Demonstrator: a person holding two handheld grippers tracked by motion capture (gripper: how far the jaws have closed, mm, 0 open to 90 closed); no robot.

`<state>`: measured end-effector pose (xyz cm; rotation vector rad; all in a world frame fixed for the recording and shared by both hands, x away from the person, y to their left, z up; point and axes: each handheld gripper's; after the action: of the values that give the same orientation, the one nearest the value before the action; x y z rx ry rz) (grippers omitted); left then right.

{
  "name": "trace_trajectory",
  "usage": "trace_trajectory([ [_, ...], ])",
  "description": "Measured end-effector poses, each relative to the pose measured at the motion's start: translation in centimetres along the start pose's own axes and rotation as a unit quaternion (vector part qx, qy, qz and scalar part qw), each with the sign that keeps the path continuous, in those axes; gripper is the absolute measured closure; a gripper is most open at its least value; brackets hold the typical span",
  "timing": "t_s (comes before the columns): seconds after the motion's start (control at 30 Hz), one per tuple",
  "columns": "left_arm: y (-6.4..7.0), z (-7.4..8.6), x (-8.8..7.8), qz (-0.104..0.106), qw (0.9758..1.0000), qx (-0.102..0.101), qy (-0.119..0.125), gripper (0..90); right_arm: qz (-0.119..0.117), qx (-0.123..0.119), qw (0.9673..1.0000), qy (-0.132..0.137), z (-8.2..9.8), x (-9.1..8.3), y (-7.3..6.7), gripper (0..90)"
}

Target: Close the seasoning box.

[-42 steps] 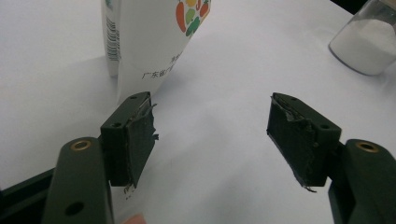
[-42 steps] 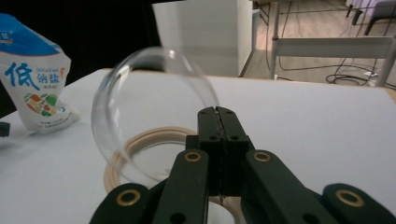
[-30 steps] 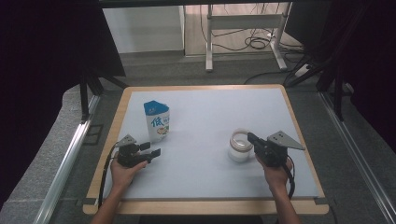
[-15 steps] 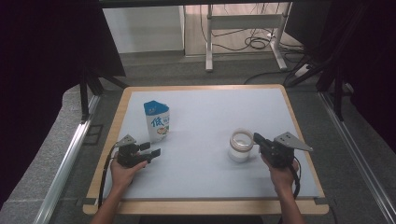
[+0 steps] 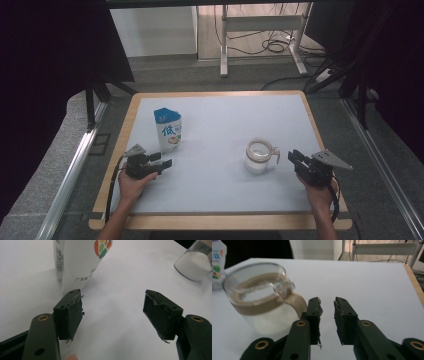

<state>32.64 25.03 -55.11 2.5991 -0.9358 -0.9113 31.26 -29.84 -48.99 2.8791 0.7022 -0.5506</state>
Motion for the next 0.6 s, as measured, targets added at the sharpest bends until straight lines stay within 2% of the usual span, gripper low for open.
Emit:
trace_trajectory([
  [0.2,0.1,0.0,0.1,0.0,1.0,0.003,0.0,31.3,-0.01,-0.004,0.9994,-0.032,1.7,0.8,0.8,59.2],
  [0.3,0.1,0.0,0.1,0.0,1.0,0.004,0.0,31.3,-0.006,-0.005,0.999,-0.044,2.1,1.1,0.9,55.5],
  [0.6,0.3,0.0,0.1,-0.001,1.0,0.008,-0.002,31.3,-0.007,-0.007,0.9989,-0.045,2.1,1.1,0.8,51.7],
])
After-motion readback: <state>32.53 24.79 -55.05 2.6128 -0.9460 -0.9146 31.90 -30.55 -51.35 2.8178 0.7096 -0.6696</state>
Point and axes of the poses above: each handheld gripper's, and its own axes: x roughly forward along the jaws, z roughly out of its underside, y roughly to its right, and after that the axes turned 6 degrees about -x, right-handed
